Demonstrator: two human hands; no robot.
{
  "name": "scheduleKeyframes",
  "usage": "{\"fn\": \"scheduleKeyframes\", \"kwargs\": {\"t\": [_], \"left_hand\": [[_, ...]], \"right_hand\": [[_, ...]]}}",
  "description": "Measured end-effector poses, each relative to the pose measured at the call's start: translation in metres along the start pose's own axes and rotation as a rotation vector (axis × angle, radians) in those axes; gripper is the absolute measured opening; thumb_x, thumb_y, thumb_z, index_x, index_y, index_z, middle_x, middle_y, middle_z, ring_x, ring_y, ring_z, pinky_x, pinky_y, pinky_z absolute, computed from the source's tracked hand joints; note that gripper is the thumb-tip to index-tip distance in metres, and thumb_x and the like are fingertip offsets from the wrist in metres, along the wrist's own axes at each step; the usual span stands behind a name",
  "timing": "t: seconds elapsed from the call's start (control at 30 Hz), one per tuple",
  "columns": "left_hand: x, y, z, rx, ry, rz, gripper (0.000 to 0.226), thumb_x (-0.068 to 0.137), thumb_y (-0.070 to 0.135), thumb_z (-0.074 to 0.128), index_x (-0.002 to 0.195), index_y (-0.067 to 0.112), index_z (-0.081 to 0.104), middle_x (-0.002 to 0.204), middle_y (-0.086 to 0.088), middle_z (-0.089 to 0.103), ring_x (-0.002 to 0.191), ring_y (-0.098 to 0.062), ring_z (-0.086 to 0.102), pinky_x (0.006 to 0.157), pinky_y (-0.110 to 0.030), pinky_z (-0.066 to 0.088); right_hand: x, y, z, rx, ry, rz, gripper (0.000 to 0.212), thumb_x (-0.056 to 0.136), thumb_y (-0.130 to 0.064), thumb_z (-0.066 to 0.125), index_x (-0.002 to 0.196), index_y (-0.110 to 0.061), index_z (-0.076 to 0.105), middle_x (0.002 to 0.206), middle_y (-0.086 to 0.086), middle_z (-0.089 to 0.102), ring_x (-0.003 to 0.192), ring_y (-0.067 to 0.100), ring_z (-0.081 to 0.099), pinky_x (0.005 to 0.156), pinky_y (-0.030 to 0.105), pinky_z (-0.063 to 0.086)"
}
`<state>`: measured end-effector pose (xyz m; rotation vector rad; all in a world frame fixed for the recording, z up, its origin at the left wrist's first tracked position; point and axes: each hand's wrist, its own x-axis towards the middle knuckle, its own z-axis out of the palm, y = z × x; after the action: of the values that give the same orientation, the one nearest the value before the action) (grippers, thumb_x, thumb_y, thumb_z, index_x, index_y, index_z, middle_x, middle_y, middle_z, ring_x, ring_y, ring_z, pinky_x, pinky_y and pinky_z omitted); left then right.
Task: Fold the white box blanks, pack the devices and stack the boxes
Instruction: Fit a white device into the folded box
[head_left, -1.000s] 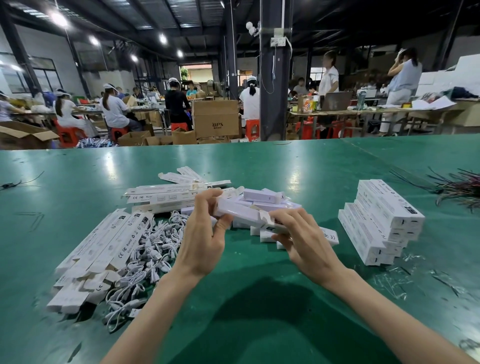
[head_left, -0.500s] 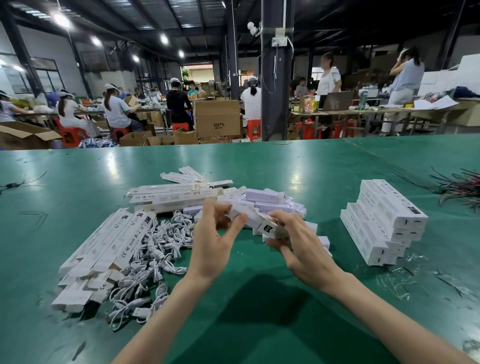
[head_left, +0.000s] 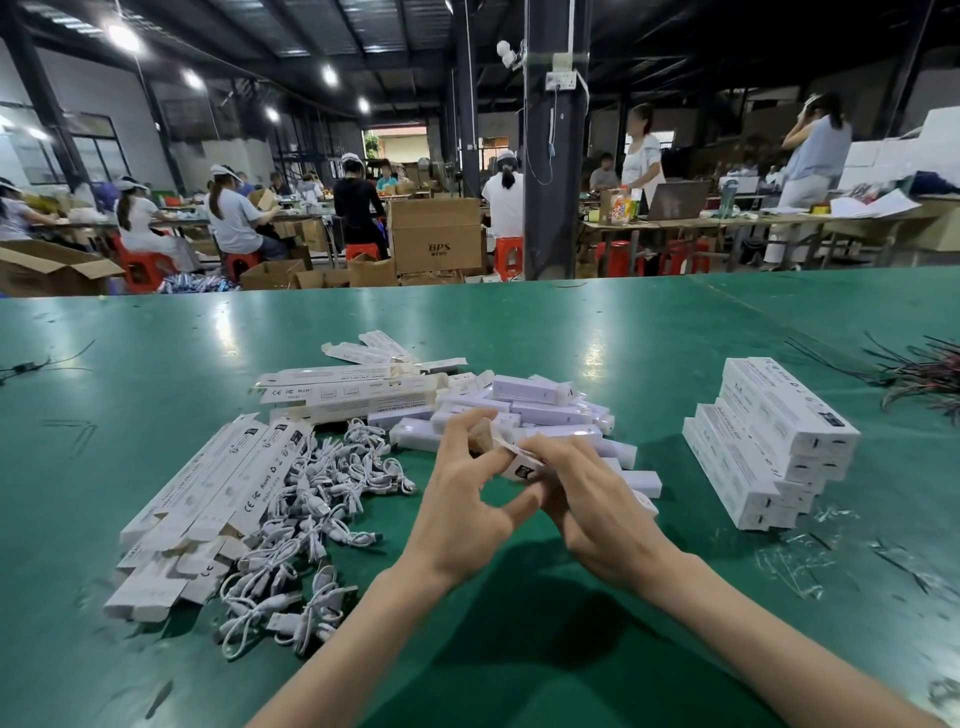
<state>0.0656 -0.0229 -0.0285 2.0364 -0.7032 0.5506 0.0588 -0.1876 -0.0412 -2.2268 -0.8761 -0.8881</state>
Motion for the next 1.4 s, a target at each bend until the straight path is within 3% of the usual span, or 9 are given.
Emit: {"fn": "scheduleKeyframes", "kwargs": {"t": [0.23, 0.43, 0.63, 0.73, 0.8, 1.03, 1.13, 1.27, 1.4], "left_hand": [[0.007, 0.001, -0.011, 0.062, -0.060, -0.198, 0.010, 0.077, 0.025, 0.080, 0.085, 0.021, 0.074, 0.132, 0.009, 0.044, 0.120, -0.007, 0.044, 0.103, -0.029, 0.037], [0.009, 0.007, -0.016, -0.025, -0.328, -0.357, 0.022, 0.078, 0.024, 0.079, 0.092, 0.036, 0.069, 0.118, 0.016, 0.049, 0.108, 0.003, 0.048, 0.082, 0.007, 0.027], [0.007, 0.006, -0.016, -0.089, -0.427, -0.491, 0.031, 0.081, 0.030, 0.076, 0.108, 0.033, 0.063, 0.135, 0.011, 0.036, 0.116, 0.002, 0.040, 0.081, -0.004, 0.025], [0.008, 0.006, -0.016, -0.069, -0.367, -0.360, 0.020, 0.084, 0.024, 0.073, 0.103, 0.029, 0.070, 0.126, 0.014, 0.041, 0.118, 0.003, 0.041, 0.092, -0.002, 0.028], [0.010, 0.002, -0.018, -0.046, -0.268, -0.263, 0.020, 0.085, 0.021, 0.073, 0.104, 0.026, 0.073, 0.122, 0.013, 0.051, 0.118, -0.003, 0.050, 0.101, -0.021, 0.042], [0.020, -0.017, -0.034, -0.051, -0.018, -0.169, 0.019, 0.087, 0.015, 0.070, 0.104, 0.024, 0.074, 0.100, 0.014, 0.070, 0.087, 0.005, 0.063, 0.080, -0.016, 0.051], [0.023, -0.038, -0.046, 0.218, 0.016, -0.349, 0.029, 0.094, 0.018, 0.060, 0.123, 0.018, 0.063, 0.113, 0.001, 0.067, 0.093, -0.004, 0.059, 0.086, -0.019, 0.047], [0.014, -0.067, -0.055, 1.004, -0.391, -0.655, 0.045, 0.095, 0.042, 0.052, 0.132, 0.017, 0.045, 0.137, -0.011, 0.046, 0.128, -0.030, 0.040, 0.103, -0.047, 0.036], [0.012, -0.078, -0.055, 0.910, -0.253, -0.601, 0.025, 0.096, 0.024, 0.054, 0.120, 0.022, 0.058, 0.125, -0.007, 0.052, 0.116, -0.025, 0.051, 0.097, -0.041, 0.042]], "right_hand": [[0.005, 0.000, -0.005, -0.130, -0.022, -0.072, 0.053, 0.078, 0.001, 0.062, 0.124, -0.017, 0.040, 0.099, 0.007, 0.064, 0.082, 0.032, 0.057, 0.068, 0.045, 0.052], [0.002, 0.001, -0.004, -0.256, -0.031, -0.150, 0.063, 0.066, 0.009, 0.061, 0.123, -0.012, 0.043, 0.100, 0.009, 0.065, 0.079, 0.033, 0.059, 0.063, 0.044, 0.051], [0.000, 0.002, 0.001, -0.265, -0.028, -0.144, 0.064, 0.061, 0.008, 0.061, 0.119, -0.013, 0.046, 0.102, 0.006, 0.064, 0.082, 0.023, 0.051, 0.062, 0.039, 0.049], [-0.003, 0.007, 0.005, -0.235, -0.020, -0.090, 0.062, 0.065, 0.009, 0.064, 0.119, -0.015, 0.045, 0.104, 0.005, 0.064, 0.085, 0.023, 0.052, 0.067, 0.038, 0.047], [-0.004, 0.010, 0.006, -0.173, 0.016, -0.008, 0.065, 0.067, 0.008, 0.070, 0.120, -0.017, 0.043, 0.101, 0.006, 0.065, 0.087, 0.024, 0.053, 0.072, 0.037, 0.045], [-0.005, 0.021, 0.002, -0.073, 0.195, 0.142, 0.062, 0.069, 0.004, 0.062, 0.122, -0.021, 0.042, 0.098, 0.010, 0.063, 0.090, 0.025, 0.053, 0.077, 0.026, 0.040], [-0.006, 0.024, 0.004, -0.034, 0.226, 0.154, 0.072, 0.068, 0.014, 0.071, 0.123, -0.021, 0.041, 0.099, 0.007, 0.064, 0.095, 0.018, 0.052, 0.082, 0.019, 0.037], [-0.006, 0.021, 0.006, -0.006, 0.218, 0.127, 0.067, 0.075, 0.006, 0.075, 0.125, -0.021, 0.040, 0.099, 0.009, 0.063, 0.090, 0.030, 0.060, 0.081, 0.033, 0.047], [-0.006, 0.018, 0.005, -0.018, 0.219, 0.107, 0.066, 0.075, 0.006, 0.075, 0.124, -0.020, 0.040, 0.097, 0.012, 0.063, 0.087, 0.033, 0.061, 0.077, 0.039, 0.050]]}}
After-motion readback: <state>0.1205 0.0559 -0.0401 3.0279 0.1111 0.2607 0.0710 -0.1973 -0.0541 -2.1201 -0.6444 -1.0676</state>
